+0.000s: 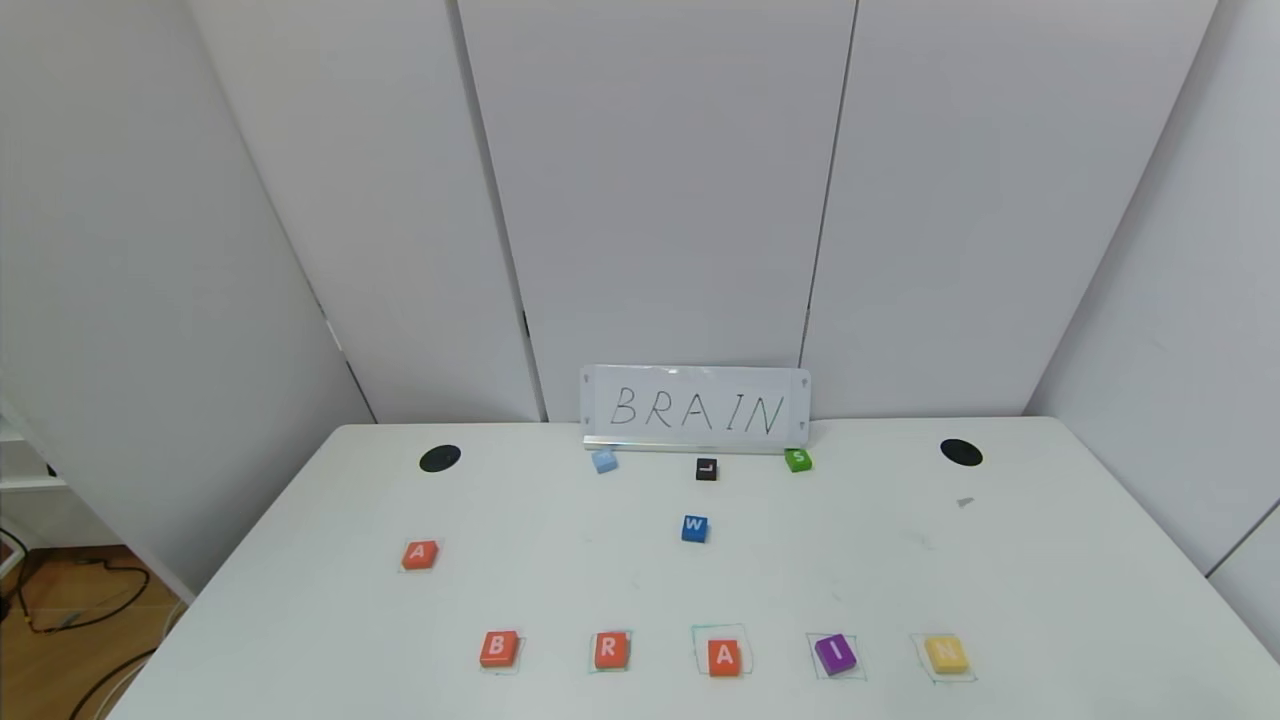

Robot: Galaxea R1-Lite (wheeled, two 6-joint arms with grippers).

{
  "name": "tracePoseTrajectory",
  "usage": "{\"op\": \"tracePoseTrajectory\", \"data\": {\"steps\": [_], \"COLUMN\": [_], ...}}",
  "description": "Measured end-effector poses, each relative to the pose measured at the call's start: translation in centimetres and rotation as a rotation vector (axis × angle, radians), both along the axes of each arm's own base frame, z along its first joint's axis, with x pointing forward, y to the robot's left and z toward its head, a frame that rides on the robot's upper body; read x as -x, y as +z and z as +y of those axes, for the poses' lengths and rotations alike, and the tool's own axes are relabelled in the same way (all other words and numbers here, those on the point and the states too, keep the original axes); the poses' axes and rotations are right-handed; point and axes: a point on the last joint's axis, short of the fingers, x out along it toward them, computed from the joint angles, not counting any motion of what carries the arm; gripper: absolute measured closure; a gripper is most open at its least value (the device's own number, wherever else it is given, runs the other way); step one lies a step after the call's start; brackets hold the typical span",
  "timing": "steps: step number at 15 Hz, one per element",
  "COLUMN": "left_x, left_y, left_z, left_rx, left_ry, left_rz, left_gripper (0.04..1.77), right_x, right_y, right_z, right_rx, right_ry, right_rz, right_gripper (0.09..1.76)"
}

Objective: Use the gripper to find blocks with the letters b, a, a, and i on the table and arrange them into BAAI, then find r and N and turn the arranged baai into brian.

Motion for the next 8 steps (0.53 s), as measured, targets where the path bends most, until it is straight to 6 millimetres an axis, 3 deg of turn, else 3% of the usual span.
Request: {"op": "tracePoseTrajectory", "data": {"steps": [8], "left_x": [0.0], "left_y": [-0.01], "left_z": [0.0], "left_rx": [0.0], "left_ry": [0.0], "left_rz": [0.001], "left_gripper": [0.09], "right_x": [-0.01], "right_y": [0.04], "right_z": [-0.01], "right_rx": [-0.006], "right_ry": [-0.008], "right_rz": [-0.002], "right_gripper": [0.14]}}
